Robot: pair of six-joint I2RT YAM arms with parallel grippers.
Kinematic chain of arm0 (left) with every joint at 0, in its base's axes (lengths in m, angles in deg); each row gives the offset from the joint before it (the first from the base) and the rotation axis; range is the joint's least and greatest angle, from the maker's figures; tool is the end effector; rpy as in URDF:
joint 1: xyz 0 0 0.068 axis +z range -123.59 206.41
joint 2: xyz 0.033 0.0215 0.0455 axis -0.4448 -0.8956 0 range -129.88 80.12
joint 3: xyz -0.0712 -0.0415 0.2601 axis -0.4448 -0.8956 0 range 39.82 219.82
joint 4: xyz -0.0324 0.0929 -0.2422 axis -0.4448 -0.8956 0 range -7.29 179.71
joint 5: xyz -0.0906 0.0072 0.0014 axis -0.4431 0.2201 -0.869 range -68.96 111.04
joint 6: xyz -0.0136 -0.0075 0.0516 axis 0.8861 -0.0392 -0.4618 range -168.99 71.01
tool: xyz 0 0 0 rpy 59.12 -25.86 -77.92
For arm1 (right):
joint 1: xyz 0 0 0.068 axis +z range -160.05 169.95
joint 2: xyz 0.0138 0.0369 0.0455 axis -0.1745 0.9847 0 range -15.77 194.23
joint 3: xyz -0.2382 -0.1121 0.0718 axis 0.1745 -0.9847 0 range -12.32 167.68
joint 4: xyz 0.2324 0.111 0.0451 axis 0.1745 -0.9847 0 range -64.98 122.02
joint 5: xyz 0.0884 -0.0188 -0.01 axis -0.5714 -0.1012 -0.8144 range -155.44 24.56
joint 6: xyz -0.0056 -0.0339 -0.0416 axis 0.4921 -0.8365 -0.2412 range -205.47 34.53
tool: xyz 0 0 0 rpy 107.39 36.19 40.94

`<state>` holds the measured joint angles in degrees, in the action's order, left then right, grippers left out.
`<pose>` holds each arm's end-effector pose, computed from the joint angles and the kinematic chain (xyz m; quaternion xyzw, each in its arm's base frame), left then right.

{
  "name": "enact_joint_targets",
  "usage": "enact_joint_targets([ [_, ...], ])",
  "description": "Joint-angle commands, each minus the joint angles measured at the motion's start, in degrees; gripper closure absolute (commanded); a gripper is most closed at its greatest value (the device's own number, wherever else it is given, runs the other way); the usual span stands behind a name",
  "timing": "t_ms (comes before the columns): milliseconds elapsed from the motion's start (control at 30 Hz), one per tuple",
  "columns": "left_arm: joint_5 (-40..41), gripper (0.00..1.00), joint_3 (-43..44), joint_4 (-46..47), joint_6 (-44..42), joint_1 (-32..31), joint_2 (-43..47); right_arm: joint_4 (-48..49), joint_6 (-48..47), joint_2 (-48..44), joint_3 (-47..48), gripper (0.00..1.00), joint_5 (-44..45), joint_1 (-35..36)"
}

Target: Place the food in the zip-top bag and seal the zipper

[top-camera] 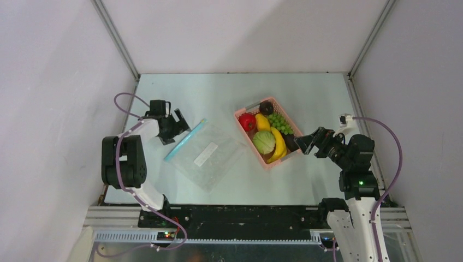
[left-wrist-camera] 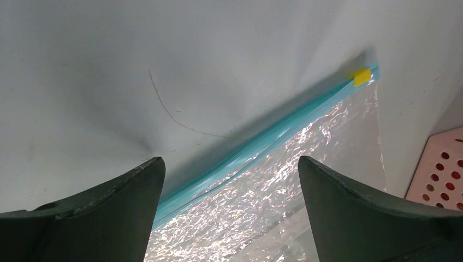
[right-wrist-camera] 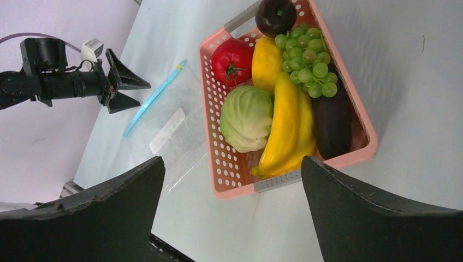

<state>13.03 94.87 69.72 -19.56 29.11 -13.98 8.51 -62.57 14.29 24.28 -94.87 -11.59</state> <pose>0.3230 0.0103 0.1754 -0.2482 0.9290 -0.1270 0.2434 0.1290 0.0140 0.3026 0.0169 0.7917 0.3073 0.5278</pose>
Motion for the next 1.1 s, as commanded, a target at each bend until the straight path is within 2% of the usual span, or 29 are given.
enact_joint_targets([
  [0, -3.26, 0.02, 0.42, 0.19, -1.79, 0.12, -0.2, 1.3, -1.5, -0.11, 0.07, 0.0, -1.73, 0.26],
  [200, 0.54, 0.02, -2.74, -1.65, -2.3, -1.84, 1.3, 1.14, -1.89, 0.25, -0.13, 0.0, -1.78, 0.24],
  [633, 10.93, 0.0, -6.57, -6.78, 0.06, -16.63, 4.72, 1.09, -2.5, 0.6, -0.21, 0.0, -2.82, 0.31],
  [900, 18.0, 0.1, -7.17, -10.89, 3.22, -25.61, 5.7, -0.18, -2.56, -0.9, -0.21, 0.0, -1.09, 0.31],
  [1067, 19.69, 0.18, -7.58, -11.23, 4.59, -27.47, 4.69, -0.41, -2.54, -1.08, -0.22, 0.0, -0.52, 0.31],
])
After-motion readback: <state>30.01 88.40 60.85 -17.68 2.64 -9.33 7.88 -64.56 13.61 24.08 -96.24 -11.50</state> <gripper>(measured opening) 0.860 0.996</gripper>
